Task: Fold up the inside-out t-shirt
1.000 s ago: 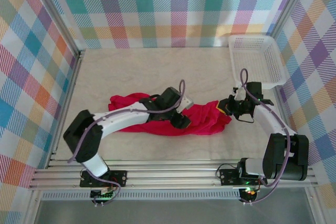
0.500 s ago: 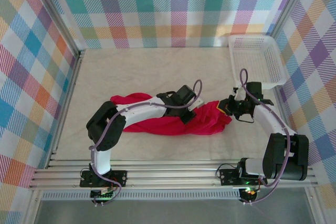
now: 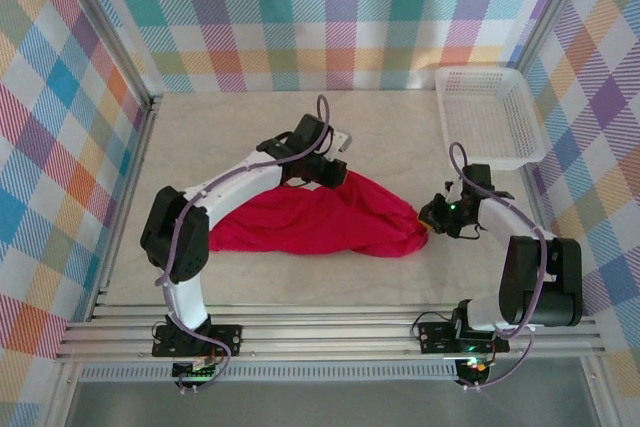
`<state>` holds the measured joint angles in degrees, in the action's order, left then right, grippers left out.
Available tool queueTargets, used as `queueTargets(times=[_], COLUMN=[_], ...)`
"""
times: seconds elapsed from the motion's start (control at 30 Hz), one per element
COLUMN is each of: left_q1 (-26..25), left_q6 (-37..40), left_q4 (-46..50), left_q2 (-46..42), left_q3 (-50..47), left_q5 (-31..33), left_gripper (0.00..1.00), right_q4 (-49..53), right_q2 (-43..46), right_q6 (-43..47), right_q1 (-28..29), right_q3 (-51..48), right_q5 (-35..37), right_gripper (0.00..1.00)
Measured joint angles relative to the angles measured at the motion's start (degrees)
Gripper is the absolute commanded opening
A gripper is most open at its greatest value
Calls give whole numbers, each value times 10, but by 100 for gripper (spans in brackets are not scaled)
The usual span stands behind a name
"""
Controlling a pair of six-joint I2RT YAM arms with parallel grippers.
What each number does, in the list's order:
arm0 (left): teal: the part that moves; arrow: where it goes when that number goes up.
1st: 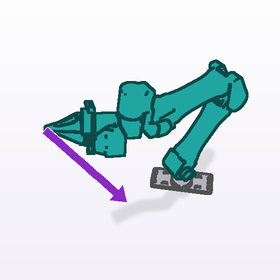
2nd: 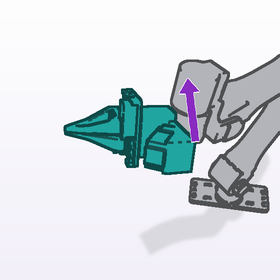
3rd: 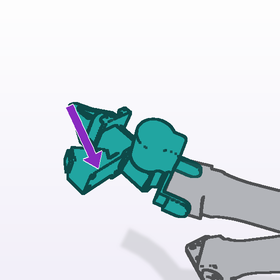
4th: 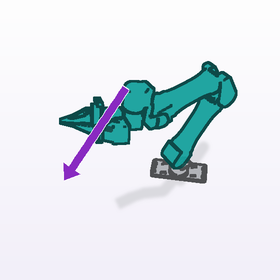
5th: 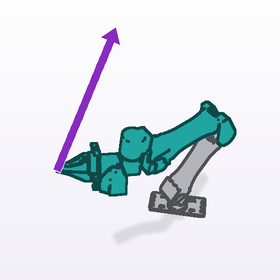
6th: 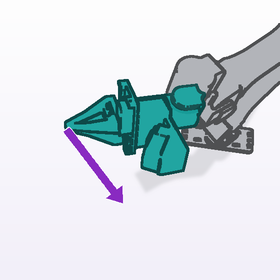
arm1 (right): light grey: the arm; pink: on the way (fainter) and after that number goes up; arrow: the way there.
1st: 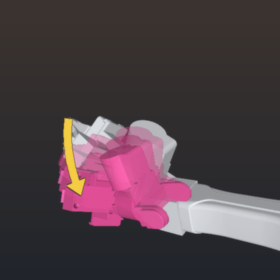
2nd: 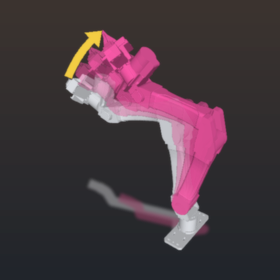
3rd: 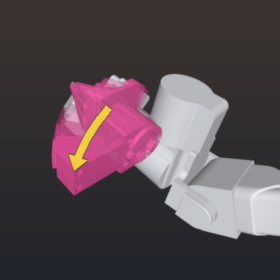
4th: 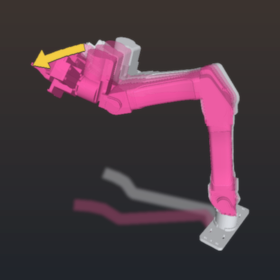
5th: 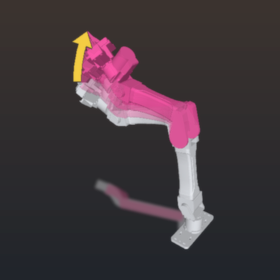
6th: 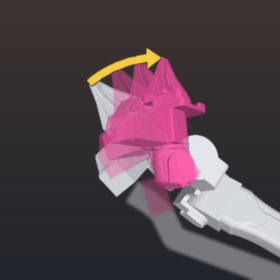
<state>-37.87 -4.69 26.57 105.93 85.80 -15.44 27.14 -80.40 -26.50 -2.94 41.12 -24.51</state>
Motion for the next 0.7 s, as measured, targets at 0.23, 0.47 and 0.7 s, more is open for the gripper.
queueTargets(times=[0.23, 0.47, 0.7], left_q1=[0, 0, 0], left_q6=[-52, -68, -84], left_q4=[-12, -28, -32], left_q2=[27, 27, 25], left_q3=[-24, -24, -30], left_q5=[-33, -46, -51], left_gripper=[0, 0, 0], right_q4=[44, 6, -84], right_q2=[64, 52, -81], right_q6=[-9, -40, -88], right_q1=[74, 207, 261], right_q3=[28, 89, 109], right_q5=[33, 39, 26], right_gripper=[44, 44, 42])
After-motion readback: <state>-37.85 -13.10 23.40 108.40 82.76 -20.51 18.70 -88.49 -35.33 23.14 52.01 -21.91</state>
